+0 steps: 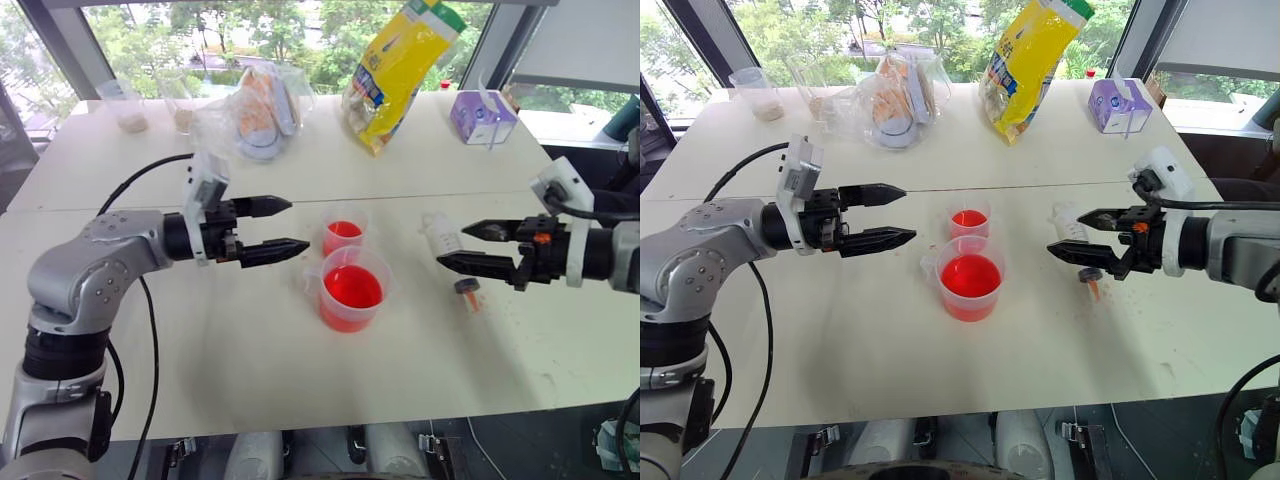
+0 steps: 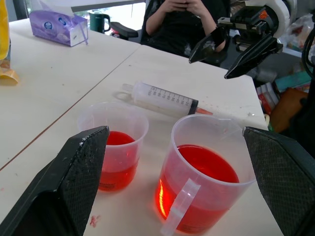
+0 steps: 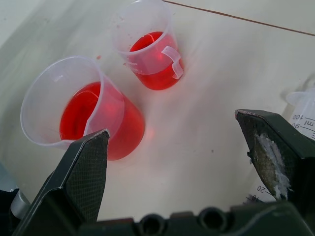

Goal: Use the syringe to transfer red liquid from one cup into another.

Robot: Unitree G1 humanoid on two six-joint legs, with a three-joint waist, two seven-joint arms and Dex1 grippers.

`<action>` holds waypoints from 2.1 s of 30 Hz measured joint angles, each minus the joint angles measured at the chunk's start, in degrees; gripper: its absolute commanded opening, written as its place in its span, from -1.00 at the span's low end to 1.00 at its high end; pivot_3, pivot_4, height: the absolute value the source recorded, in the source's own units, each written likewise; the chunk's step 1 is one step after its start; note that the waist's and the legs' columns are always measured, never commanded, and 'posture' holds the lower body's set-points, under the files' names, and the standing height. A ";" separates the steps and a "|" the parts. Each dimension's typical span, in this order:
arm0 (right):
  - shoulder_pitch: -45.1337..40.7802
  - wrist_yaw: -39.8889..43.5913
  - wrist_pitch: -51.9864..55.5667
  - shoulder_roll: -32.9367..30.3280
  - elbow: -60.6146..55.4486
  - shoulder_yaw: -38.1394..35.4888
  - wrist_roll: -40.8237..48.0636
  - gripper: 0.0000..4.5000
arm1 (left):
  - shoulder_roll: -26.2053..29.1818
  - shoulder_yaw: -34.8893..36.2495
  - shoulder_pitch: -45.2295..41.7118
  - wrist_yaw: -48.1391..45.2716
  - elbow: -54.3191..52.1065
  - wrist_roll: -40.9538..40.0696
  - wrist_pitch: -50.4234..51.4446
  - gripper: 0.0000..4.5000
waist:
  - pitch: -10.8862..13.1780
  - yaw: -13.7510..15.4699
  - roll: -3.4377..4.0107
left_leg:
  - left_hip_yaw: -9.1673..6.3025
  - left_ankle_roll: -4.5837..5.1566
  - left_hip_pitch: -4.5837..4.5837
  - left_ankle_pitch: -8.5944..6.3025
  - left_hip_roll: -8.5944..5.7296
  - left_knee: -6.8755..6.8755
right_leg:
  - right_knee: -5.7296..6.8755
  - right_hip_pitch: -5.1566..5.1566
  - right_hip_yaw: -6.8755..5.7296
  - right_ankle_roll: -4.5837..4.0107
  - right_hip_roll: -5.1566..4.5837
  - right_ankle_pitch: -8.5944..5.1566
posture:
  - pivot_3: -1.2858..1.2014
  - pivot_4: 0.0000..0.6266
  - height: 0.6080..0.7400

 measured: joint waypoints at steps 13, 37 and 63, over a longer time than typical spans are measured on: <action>-1.75 -3.24 -0.22 0.09 1.41 1.57 -0.10 0.98 | 0.13 1.54 0.11 1.58 -0.04 -3.55 2.10 1.00 | 0.00 0.00 0.00 | 0.01 0.00 0.00 0.00 0.00 0.00 | 0.00 0.00 0.00 0.00 0.00 0.00 | 0.03 -0.52 1.00; -12.23 -8.13 1.41 1.19 15.35 15.23 -8.03 0.98 | -1.19 1.51 1.33 4.31 -1.06 -3.71 -0.21 1.00 | 0.00 -0.11 0.00 | 0.04 0.00 0.00 0.00 0.00 0.01 | 0.00 -0.01 0.03 -0.01 0.00 0.00 | 0.03 -0.52 1.00; -26.76 1.50 -18.97 15.48 52.93 38.69 -39.77 -0.30 | -1.60 1.47 5.87 8.22 -5.71 -2.75 -2.19 1.00 | -0.04 -0.40 -0.07 | 0.06 -0.03 0.11 0.02 0.00 0.02 | 0.03 0.07 0.03 0.01 0.03 0.01 | 0.03 -0.52 1.00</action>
